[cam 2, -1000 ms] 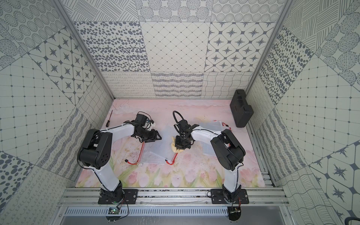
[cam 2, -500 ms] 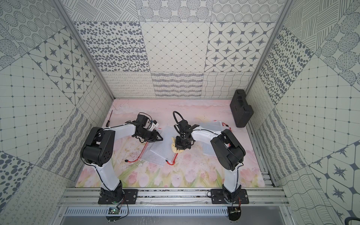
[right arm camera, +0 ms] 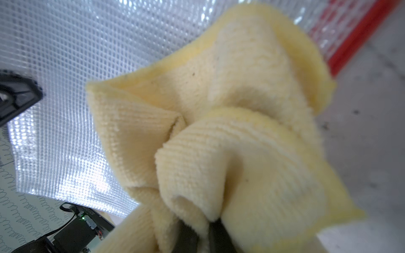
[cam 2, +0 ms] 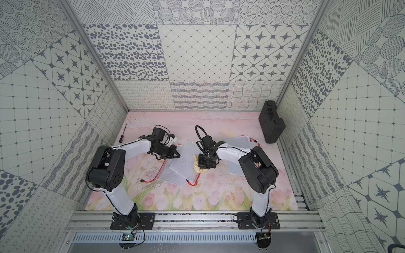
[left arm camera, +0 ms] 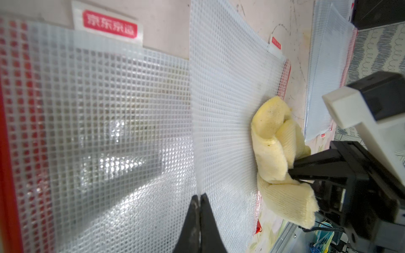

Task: Wipe the document bag
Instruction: Adjust the document bag at the center of the board.

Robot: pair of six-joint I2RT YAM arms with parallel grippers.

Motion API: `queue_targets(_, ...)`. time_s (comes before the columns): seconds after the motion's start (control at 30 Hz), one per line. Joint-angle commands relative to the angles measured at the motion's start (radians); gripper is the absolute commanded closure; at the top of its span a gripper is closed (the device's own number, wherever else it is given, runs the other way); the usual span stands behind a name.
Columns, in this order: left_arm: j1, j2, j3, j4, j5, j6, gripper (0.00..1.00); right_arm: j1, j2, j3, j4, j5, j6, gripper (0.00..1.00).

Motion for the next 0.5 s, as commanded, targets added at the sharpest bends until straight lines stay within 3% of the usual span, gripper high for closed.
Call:
queue_targets(0.0, -0.073, -0.039, -0.007, -0.026, -0.061, -0.065, 1.0, -0.018, -0.158, -0.007, -0.14, 0.11, -0.026, 1.0)
queue_targets(0.2, -0.247, -0.08, -0.037, 0.153, -0.101, -0.307, 1.0, -0.11, -0.35, 0.024, -0.232, 0.148, -0.06, 1.0)
queue_targets(0.33, -0.338, -0.036, -0.024, 0.22, -0.184, -0.389, 1.0, -0.1, -0.305, 0.028, -0.217, 0.083, -0.062, 1.0)
queue_targets(0.47, -0.386, 0.043, -0.012, 0.289, -0.186, -0.46, 1.0, -0.025, -0.206, 0.028, -0.159, 0.06, -0.039, 1.0)
